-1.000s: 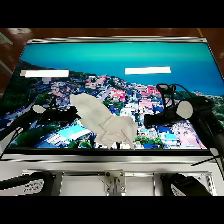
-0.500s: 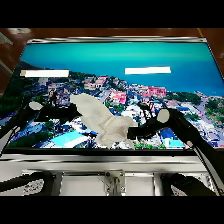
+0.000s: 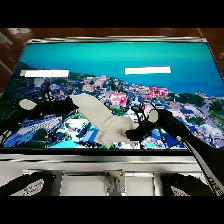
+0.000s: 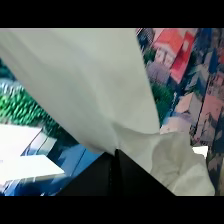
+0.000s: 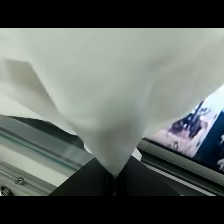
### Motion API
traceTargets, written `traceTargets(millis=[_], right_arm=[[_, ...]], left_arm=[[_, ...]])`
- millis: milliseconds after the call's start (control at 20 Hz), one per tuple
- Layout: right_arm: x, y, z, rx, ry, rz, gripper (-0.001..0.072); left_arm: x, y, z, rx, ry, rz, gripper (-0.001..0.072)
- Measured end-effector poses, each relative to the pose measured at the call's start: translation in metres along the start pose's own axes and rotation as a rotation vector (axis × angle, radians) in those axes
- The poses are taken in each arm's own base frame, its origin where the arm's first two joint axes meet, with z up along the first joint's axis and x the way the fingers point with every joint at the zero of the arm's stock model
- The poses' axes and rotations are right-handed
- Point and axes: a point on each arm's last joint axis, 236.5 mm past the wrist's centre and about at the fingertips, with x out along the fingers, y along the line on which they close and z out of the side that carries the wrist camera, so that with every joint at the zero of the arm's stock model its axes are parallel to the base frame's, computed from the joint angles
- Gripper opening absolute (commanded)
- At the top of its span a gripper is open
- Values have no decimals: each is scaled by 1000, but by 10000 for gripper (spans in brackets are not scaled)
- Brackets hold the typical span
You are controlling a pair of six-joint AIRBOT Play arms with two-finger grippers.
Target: Fold the shirts.
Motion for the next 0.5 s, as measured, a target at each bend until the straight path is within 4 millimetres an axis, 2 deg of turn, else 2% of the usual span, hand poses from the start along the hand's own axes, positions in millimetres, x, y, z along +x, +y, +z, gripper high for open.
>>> traceTargets(millis=[100, 200, 250, 350, 450, 500], right_arm=[[-30, -1, 10, -72, -40, -59, 65], [-86, -1, 30, -151, -162, -155, 65], [-122, 1, 42, -179, -253, -205, 65], [-214, 9, 60, -219, -500, -311, 65], [-315, 22, 58, -218, -770, -379, 65], [-361, 30, 47, -212, -896, -395, 65]], left_arm=[[-29, -31, 32, 90, -128, -32, 34], [-76, -76, 66, 206, -286, -77, 34], [-106, -102, 83, 266, -375, -105, 34], [-180, -163, 108, 385, -571, -176, 34], [-263, -221, 116, 492, -766, -249, 34], [-306, -247, 115, 544, -862, -280, 34]])
